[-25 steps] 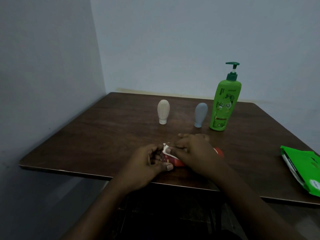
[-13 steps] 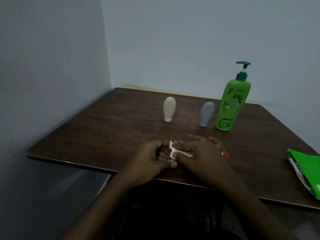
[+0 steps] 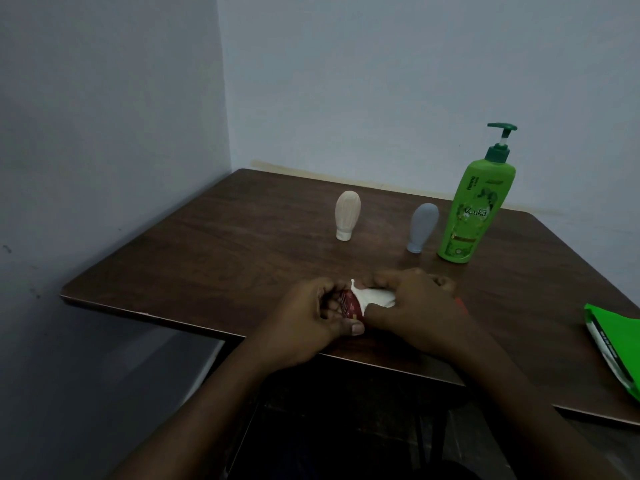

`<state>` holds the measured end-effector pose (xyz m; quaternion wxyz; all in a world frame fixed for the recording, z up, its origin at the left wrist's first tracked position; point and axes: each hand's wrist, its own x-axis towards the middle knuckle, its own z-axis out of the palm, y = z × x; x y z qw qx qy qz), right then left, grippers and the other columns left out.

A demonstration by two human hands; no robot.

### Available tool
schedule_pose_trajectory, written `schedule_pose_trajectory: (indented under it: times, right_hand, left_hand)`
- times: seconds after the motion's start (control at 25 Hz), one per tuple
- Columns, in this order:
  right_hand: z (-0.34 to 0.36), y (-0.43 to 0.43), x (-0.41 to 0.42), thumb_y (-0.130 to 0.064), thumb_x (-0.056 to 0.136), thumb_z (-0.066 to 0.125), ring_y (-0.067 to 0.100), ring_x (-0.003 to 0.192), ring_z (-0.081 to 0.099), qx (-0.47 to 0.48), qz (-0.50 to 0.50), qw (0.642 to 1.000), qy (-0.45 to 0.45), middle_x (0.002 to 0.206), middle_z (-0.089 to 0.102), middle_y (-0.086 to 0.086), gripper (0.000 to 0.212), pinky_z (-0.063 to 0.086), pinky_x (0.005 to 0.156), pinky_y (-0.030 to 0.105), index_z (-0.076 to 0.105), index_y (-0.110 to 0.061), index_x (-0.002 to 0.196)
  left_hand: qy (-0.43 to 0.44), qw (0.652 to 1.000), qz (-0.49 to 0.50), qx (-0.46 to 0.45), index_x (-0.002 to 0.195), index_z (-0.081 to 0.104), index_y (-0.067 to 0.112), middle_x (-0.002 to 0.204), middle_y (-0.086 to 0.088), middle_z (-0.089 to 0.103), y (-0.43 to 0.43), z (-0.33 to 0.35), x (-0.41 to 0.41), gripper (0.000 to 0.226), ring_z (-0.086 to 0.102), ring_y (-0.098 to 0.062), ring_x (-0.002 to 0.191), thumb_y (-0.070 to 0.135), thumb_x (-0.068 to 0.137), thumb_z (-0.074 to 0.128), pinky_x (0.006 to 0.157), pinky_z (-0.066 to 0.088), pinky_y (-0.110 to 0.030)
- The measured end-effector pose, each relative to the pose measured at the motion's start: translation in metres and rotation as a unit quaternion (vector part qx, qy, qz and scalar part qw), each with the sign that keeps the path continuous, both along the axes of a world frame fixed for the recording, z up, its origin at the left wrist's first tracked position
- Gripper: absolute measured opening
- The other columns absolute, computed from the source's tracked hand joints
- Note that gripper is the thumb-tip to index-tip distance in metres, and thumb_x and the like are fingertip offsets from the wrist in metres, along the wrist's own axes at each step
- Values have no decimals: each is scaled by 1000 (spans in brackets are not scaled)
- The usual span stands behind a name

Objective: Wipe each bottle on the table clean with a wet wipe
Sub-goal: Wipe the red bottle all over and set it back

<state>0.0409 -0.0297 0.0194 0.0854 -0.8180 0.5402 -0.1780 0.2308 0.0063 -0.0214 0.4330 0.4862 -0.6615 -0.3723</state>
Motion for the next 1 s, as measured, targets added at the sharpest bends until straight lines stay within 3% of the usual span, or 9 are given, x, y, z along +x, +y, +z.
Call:
schedule_pose_trajectory:
  times: [0.2, 0.32, 0.64, 0.84, 0.92, 1.0]
  right_hand:
    - [-2, 4, 9, -57, 80, 58, 10, 120, 44, -20, -12, 1000, -8, 106, 55, -26, 42, 20, 104, 41, 58, -47, 120]
    - [0, 2, 6, -50, 81, 62, 10, 120, 43, 2, -10, 1000, -7, 104, 49, -28, 39, 17, 95, 36, 56, -48, 120]
    - [-1, 4, 9, -49, 81, 61, 6, 106, 32, -7, -7, 1000, -2, 102, 48, -25, 36, 17, 94, 35, 55, -47, 117]
    - [-1, -7, -18, -51, 73, 60, 6, 112, 56, 59, 28, 997, -47, 117, 63, -25, 48, 40, 103, 44, 61, -50, 121]
    - [-2, -15, -40, -48, 74, 64, 2, 112, 59, 100, 7, 992, -74, 121, 64, -27, 46, 43, 103, 43, 61, -54, 120]
    - [-1, -17, -53, -58, 69, 61, 1, 115, 57, 120, -26, 989, -80, 122, 62, -31, 48, 38, 107, 49, 59, -61, 117]
  left_hand:
    - [-8, 1000, 13, -8, 106, 72, 28, 101, 9, 79, -2, -3, 2, 38, 76, -8, 92, 9, 77, 88, 90, 62, -36]
    - [-23, 1000, 18, -6, 110, 72, 30, 101, 9, 79, -2, -6, 1, 41, 76, -9, 91, 15, 75, 89, 90, 62, -39]
    - [-29, 999, 21, -5, 100, 68, 39, 101, 10, 78, 0, -4, 1, 42, 75, -8, 91, 14, 75, 89, 89, 63, -37]
    - [-24, 999, 22, 13, 121, 67, 36, 107, 4, 75, -5, -12, 4, 55, 74, -13, 97, 22, 73, 91, 90, 63, -39]
    - [-26, 999, 20, 28, 129, 63, 36, 111, 4, 73, -8, -13, 5, 65, 73, -13, 101, 25, 72, 91, 91, 62, -38]
    - [-23, 999, 20, 35, 130, 62, 35, 113, 4, 71, -9, -13, 5, 67, 72, -13, 102, 22, 72, 92, 91, 63, -37]
